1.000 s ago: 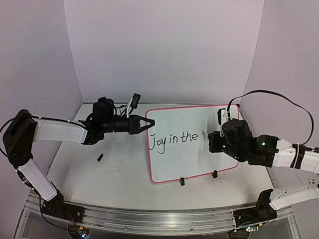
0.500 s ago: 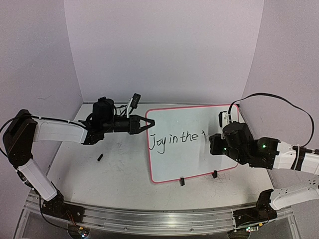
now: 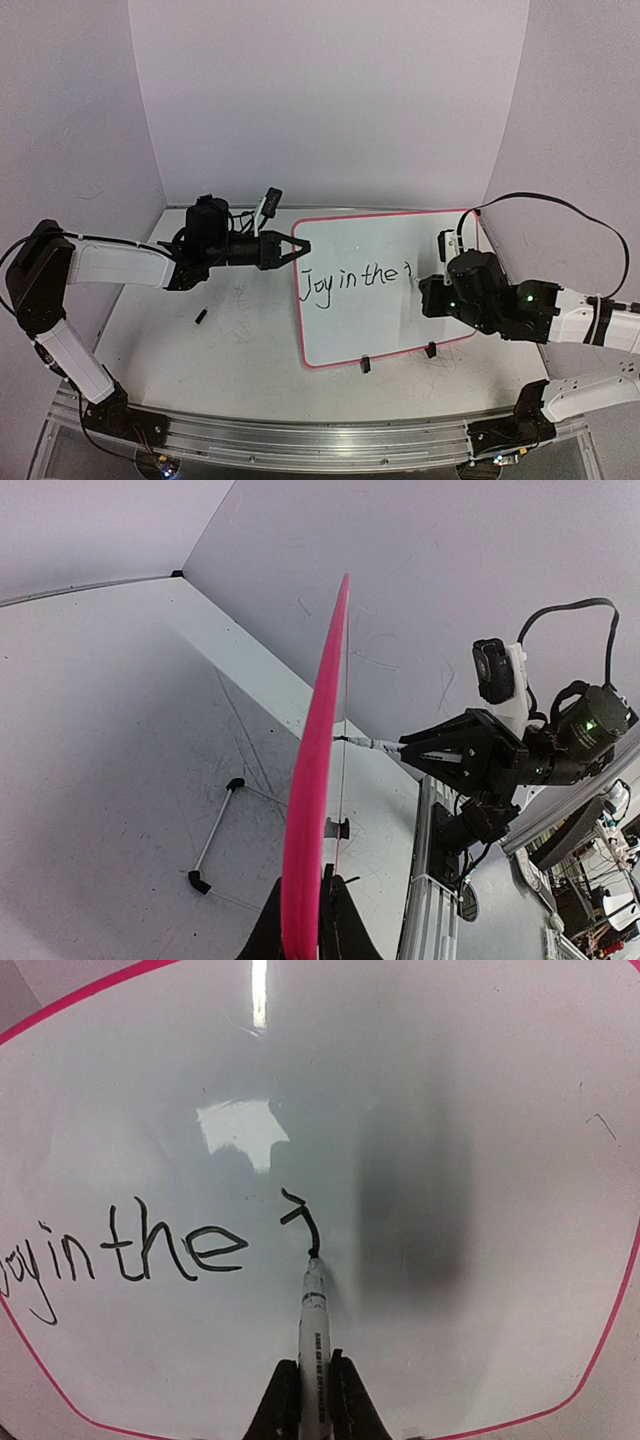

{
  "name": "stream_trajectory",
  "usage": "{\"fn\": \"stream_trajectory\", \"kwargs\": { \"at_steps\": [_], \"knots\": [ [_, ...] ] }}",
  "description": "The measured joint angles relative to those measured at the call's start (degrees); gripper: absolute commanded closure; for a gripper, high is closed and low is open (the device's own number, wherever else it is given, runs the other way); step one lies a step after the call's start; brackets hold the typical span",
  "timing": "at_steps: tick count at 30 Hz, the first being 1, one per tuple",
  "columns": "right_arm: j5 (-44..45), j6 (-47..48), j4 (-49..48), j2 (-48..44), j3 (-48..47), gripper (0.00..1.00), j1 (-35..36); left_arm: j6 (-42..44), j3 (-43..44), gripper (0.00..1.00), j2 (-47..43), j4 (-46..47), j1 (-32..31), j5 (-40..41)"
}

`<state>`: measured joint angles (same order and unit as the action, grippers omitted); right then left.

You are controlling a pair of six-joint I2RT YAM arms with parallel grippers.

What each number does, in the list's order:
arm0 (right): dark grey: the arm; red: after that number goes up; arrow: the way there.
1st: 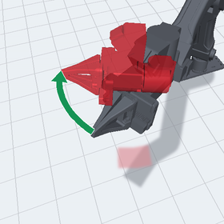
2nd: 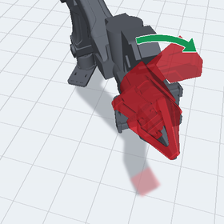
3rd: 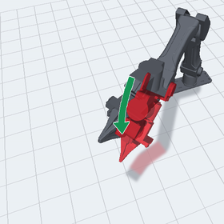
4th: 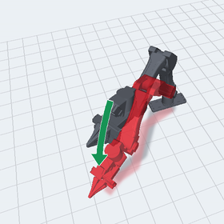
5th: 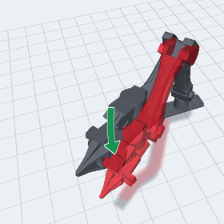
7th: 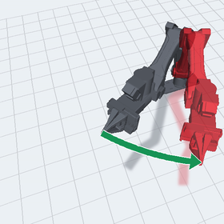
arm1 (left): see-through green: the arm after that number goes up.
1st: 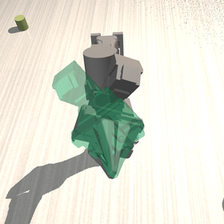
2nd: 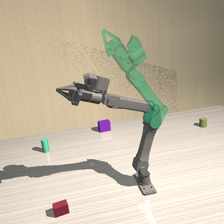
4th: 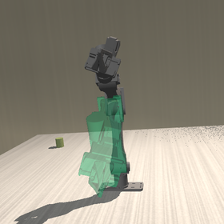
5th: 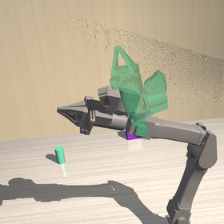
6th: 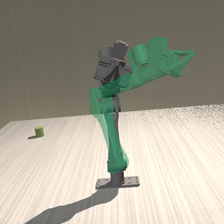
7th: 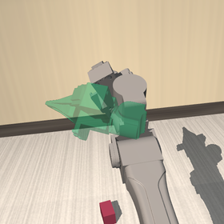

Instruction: Write a sentence on the whiteboard

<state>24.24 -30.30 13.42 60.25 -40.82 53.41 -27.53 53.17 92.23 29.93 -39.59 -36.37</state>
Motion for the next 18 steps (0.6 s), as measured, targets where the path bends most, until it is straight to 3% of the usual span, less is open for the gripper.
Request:
{"fn": "stream_trajectory", "kwargs": {
  "at_steps": [18],
  "knots": [
    [-4.84, 0.09, -0.28, -0.11, 0.35, 1.00, 0.00, 0.00, -0.04, 1.00, 0.00, -0.02, 0.00, 0.03]
  ]
}}
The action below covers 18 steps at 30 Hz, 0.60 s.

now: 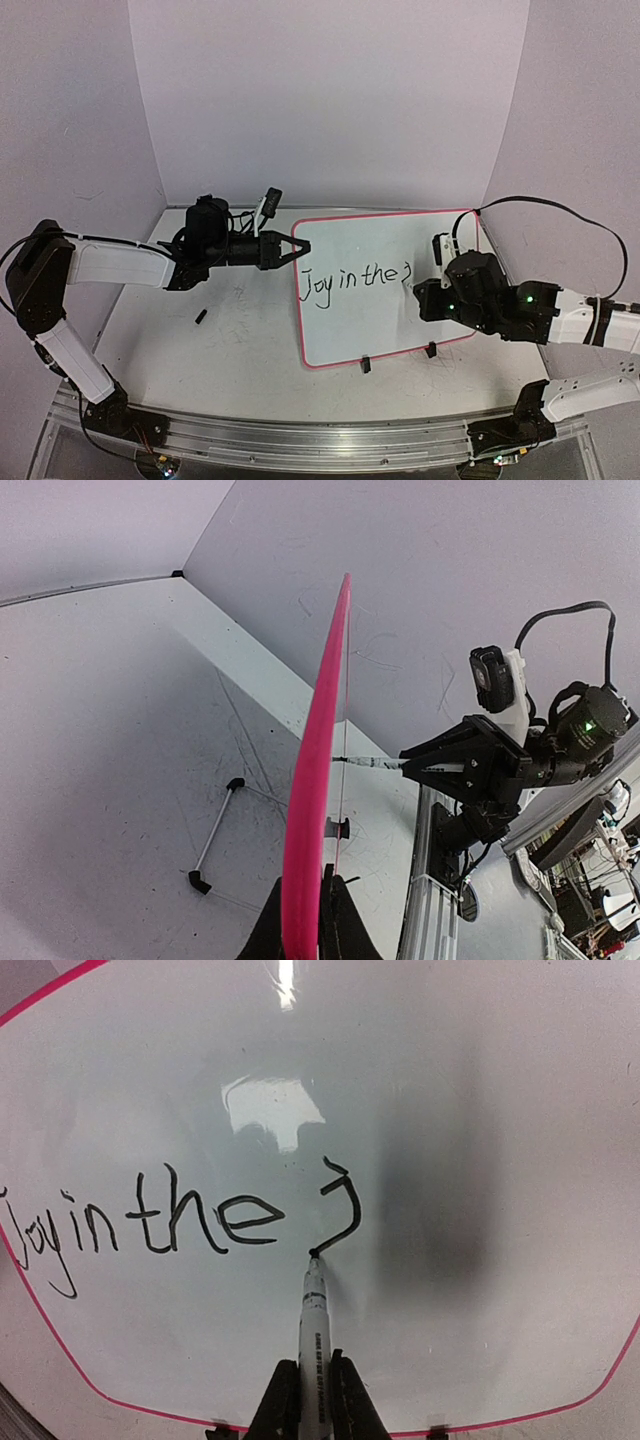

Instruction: Write a sentence on the whiteboard

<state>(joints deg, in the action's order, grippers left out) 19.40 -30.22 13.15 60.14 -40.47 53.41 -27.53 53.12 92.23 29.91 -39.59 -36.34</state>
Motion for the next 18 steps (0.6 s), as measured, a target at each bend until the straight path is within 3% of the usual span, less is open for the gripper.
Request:
{"fn": "stream_trajectory", "kwargs": {
  "at_steps": [12, 18],
  "knots": [
    [2.09, -0.80, 1.54, -7.70, 0.37, 1.00, -0.02, 0.02, 0.00, 1.00, -0.21, 0.07, -0.17, -0.04],
    [4.86, -0.86, 1.73, -5.66, 0.37, 1.00, -0.15, 0.02, 0.00, 1.00, -0.24, 0.07, -0.22, -0.07]
  ]
}}
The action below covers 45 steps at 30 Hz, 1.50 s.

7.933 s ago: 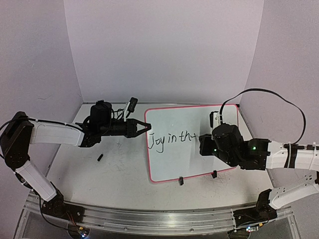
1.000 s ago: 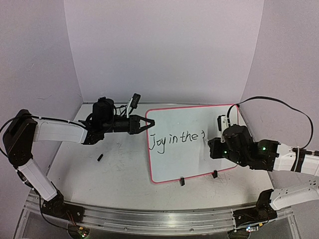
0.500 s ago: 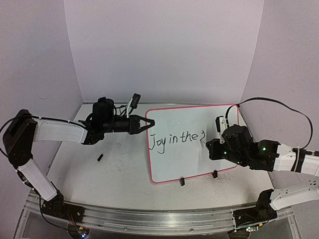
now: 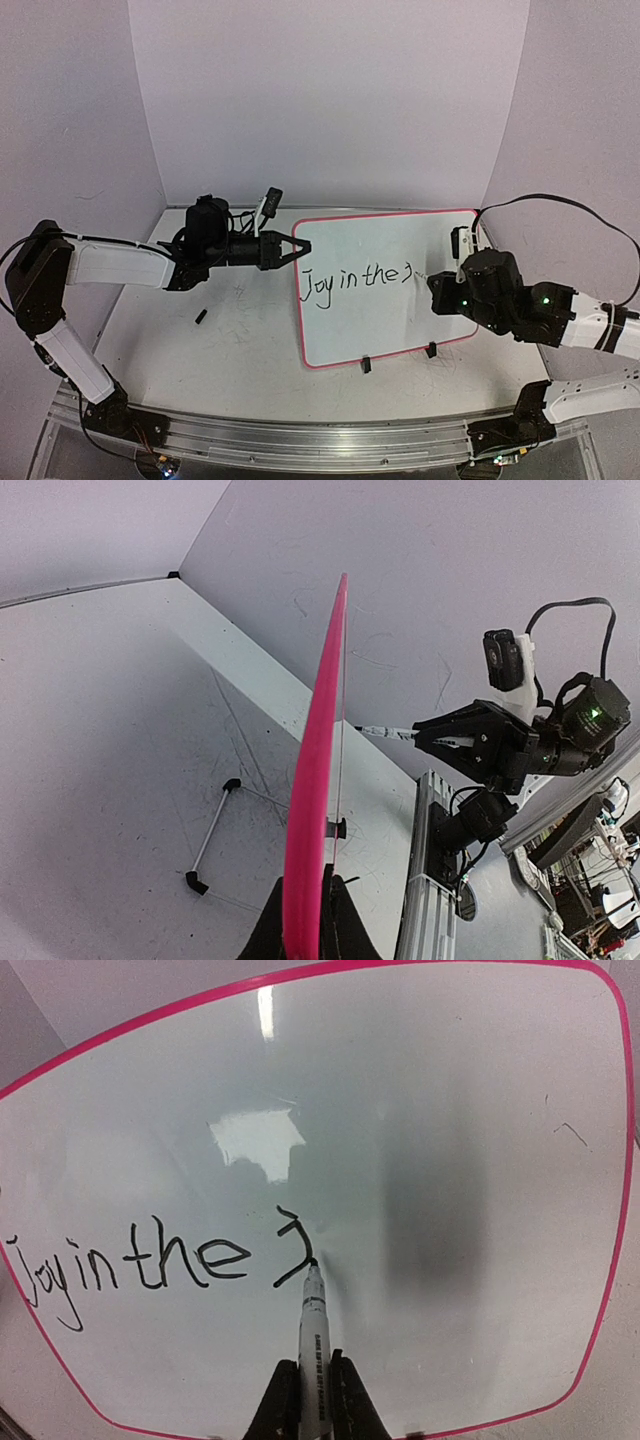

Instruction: Write a sentence on the whiteboard

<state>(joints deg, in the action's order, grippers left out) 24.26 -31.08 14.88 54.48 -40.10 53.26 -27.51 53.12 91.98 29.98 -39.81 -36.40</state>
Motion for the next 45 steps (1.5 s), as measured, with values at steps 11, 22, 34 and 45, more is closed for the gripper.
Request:
{"fn": "stream_trajectory", "kwargs": {
  "at_steps": [11, 22, 34, 45],
  "knots": [
    [0.91, 0.91, -1.66, 1.77, -0.02, 1.00, -0.87, 0.00, 0.00, 1.00, 0.00, 0.00, 0.00, -0.02],
    [0.95, 1.67, -3.49, 2.82, -0.04, 1.00, -1.63, 0.00, 0.00, 1.00, 0.00, 0.00, 0.00, -0.04],
    [0.83, 2.39, -4.96, 3.69, -0.09, 1.00, -2.11, 0.02, 0.00, 1.00, -0.09, -0.02, -0.02, -0.05],
    [0.65, 2.46, -4.90, 3.91, -0.09, 1.00, -2.12, 0.00, 0.00, 1.00, -0.09, -0.04, -0.02, -0.04]
  ]
}}
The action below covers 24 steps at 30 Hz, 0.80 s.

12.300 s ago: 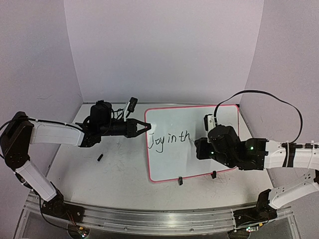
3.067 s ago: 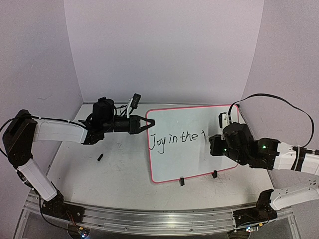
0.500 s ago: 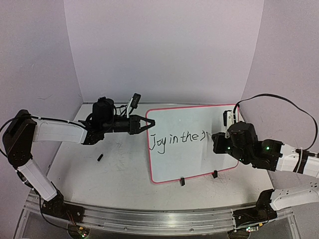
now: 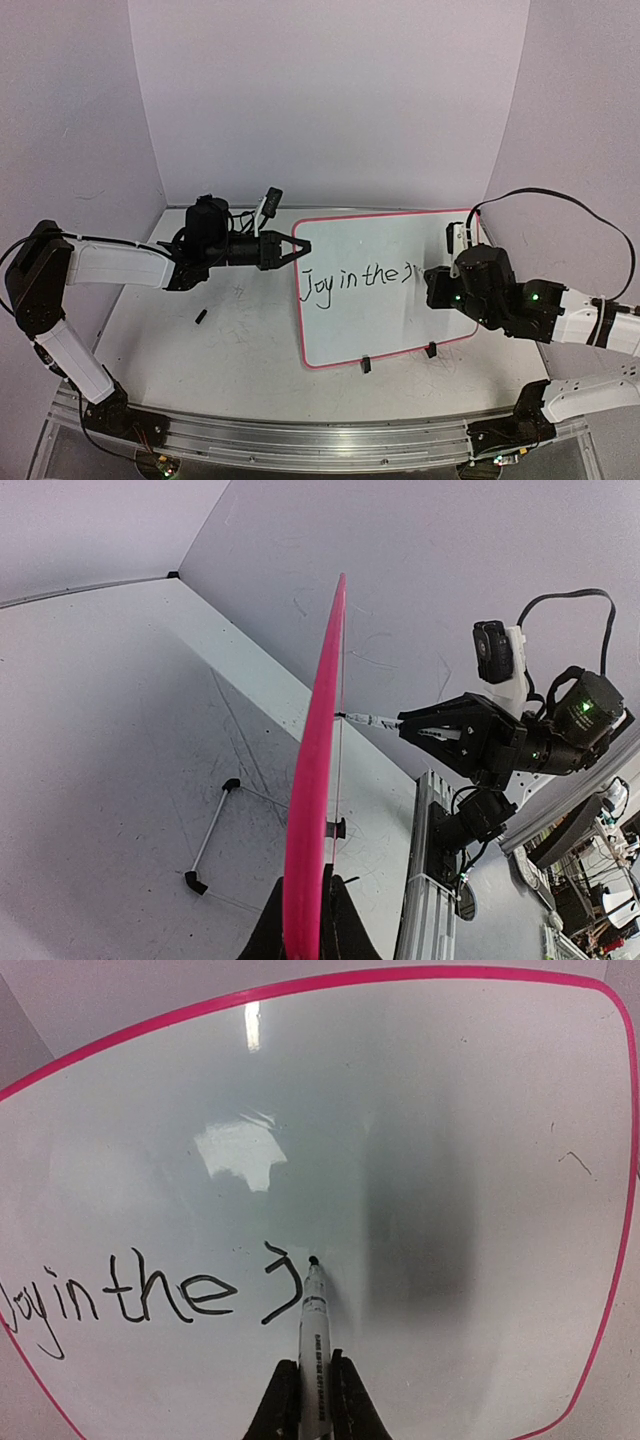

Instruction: Write a sentence on the whiteboard

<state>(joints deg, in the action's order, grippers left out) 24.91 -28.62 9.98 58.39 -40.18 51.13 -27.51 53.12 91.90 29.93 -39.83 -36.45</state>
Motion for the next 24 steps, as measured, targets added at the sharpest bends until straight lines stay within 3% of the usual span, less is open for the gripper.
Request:
{"fn": "stream_trajectory", "kwargs": {
  "at_steps": [24],
  "knots": [
    [0.79, -1.22, 1.51, -1.17, 1.56, 1.00, 0.00, 0.00, -0.02, 1.00, -0.02, 0.00, 0.00, -0.02]
  ]
}}
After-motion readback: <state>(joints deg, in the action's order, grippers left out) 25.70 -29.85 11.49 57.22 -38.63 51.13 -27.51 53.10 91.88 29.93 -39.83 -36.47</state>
